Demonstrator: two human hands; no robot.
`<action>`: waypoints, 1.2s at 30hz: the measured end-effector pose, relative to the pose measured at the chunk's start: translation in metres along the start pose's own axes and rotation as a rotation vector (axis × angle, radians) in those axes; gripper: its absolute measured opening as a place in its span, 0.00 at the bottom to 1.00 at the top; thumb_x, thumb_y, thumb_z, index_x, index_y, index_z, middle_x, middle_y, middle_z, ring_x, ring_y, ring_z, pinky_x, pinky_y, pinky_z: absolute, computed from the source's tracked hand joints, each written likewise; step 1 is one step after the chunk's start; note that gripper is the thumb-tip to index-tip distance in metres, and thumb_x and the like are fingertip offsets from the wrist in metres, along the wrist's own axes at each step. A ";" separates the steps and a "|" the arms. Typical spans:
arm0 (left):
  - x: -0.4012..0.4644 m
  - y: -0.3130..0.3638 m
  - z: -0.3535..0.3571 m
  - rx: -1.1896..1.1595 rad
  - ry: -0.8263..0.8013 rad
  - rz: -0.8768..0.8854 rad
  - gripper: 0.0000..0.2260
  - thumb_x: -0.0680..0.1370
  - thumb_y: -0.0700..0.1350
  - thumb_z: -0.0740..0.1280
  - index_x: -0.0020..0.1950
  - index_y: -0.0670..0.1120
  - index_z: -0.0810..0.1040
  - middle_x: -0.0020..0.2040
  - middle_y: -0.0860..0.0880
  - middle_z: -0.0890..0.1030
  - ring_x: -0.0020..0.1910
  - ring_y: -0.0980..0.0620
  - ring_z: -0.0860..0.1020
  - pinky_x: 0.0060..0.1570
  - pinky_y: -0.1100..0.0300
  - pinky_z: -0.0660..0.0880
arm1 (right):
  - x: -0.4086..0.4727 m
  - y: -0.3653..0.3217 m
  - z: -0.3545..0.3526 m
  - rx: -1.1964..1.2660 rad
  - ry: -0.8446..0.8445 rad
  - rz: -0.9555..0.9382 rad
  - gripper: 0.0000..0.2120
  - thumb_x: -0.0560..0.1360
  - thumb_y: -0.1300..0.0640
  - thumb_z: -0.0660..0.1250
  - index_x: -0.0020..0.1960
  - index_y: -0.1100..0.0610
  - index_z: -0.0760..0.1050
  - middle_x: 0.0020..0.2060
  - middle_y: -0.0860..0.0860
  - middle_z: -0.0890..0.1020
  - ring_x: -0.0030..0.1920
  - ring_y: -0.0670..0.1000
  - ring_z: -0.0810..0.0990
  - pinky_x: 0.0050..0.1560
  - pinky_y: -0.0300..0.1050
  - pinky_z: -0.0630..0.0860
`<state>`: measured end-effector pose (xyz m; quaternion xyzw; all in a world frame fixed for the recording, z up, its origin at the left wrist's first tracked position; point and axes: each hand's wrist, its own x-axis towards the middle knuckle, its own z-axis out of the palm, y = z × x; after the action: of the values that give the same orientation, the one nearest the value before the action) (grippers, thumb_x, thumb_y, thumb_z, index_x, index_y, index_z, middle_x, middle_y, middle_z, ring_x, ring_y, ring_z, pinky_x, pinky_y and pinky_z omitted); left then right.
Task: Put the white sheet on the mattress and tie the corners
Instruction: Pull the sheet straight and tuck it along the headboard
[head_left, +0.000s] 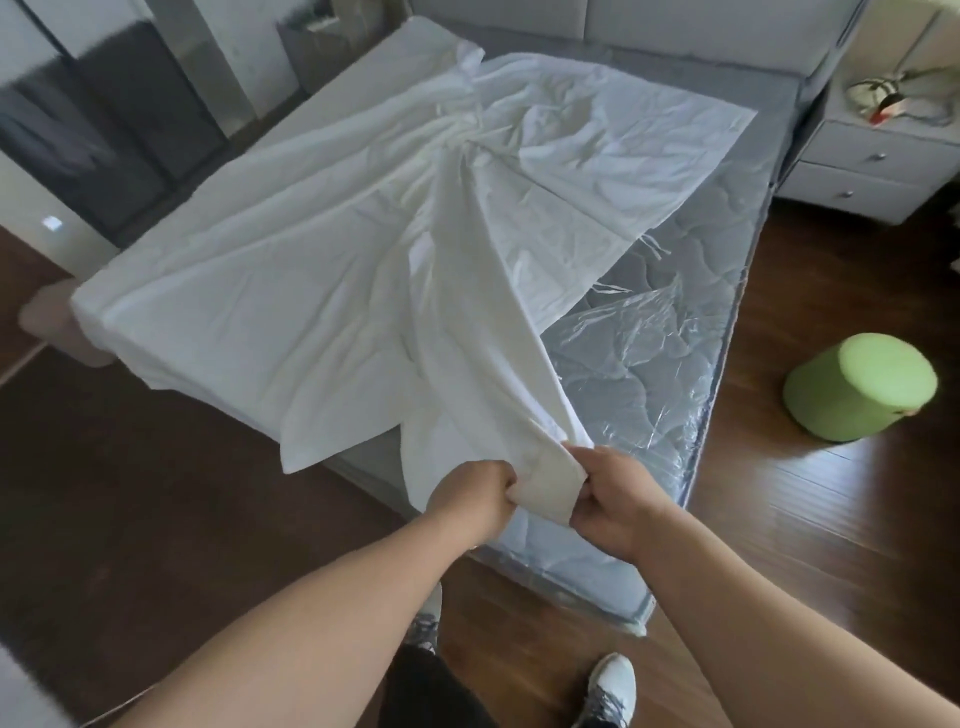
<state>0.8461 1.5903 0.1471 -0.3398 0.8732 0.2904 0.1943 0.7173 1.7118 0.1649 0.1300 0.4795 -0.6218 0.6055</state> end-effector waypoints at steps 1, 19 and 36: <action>-0.006 0.009 0.011 0.016 0.002 -0.004 0.07 0.79 0.47 0.62 0.41 0.49 0.74 0.45 0.45 0.82 0.45 0.42 0.78 0.39 0.55 0.69 | -0.006 -0.003 -0.013 -0.050 0.065 -0.014 0.15 0.75 0.65 0.73 0.59 0.68 0.74 0.37 0.60 0.73 0.36 0.58 0.72 0.57 0.65 0.80; -0.038 0.104 0.136 0.158 -0.257 0.159 0.05 0.80 0.46 0.66 0.51 0.45 0.78 0.49 0.43 0.82 0.48 0.40 0.80 0.41 0.54 0.72 | -0.054 0.065 -0.167 -0.973 0.452 0.064 0.07 0.80 0.55 0.64 0.50 0.56 0.79 0.42 0.56 0.86 0.43 0.59 0.85 0.38 0.50 0.80; -0.042 0.295 0.219 0.225 -0.406 -0.022 0.03 0.79 0.41 0.66 0.46 0.45 0.75 0.36 0.48 0.74 0.40 0.43 0.77 0.36 0.55 0.71 | -0.128 -0.045 -0.352 -1.165 -0.015 0.346 0.07 0.80 0.56 0.63 0.58 0.53 0.75 0.43 0.50 0.88 0.41 0.50 0.88 0.44 0.45 0.83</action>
<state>0.6981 1.9274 0.1149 -0.2599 0.8393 0.2516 0.4059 0.5597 2.0485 0.1014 -0.1512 0.7085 -0.1508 0.6727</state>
